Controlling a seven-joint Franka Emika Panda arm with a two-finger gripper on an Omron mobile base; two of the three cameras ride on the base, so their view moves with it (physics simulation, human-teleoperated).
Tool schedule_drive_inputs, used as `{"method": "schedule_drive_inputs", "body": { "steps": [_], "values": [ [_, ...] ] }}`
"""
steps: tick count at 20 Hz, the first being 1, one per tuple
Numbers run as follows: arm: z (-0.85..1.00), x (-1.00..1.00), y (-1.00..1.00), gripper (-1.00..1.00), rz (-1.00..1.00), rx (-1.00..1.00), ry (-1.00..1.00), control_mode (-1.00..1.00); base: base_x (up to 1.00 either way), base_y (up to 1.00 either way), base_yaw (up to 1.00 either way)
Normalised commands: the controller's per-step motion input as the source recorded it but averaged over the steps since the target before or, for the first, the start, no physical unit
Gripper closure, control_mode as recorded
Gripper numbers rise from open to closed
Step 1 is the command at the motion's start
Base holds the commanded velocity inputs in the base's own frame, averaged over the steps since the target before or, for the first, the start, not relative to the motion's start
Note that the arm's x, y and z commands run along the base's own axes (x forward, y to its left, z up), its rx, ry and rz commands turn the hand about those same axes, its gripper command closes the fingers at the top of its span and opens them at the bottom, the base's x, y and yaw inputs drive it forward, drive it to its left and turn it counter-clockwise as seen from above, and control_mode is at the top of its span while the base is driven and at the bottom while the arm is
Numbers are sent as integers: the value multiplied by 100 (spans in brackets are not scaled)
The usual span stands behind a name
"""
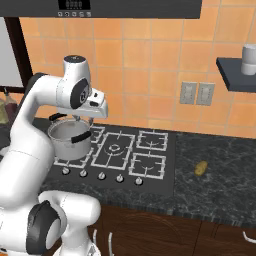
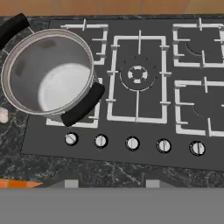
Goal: Put the garlic and potato in the pot. Retrieve the spatula and lightly stir the vegetables in the pot.
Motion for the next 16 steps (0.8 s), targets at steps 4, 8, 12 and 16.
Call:
{"method": "schedule_drive_inputs", "body": {
  "steps": [4, 8, 12, 16],
  "values": [
    [-6, -10, -20, -100, -4, 0, 1, -100, 0, 0, 0],
    [-10, -2, -95, -100, -10, 6, 1, -100, 0, 0, 0],
    [-23, 6, -100, -100, -15, 1, 3, -100, 0, 0, 0],
    [-37, 31, -100, -100, -19, 0, 9, -100, 0, 0, 0]
  ]
}}
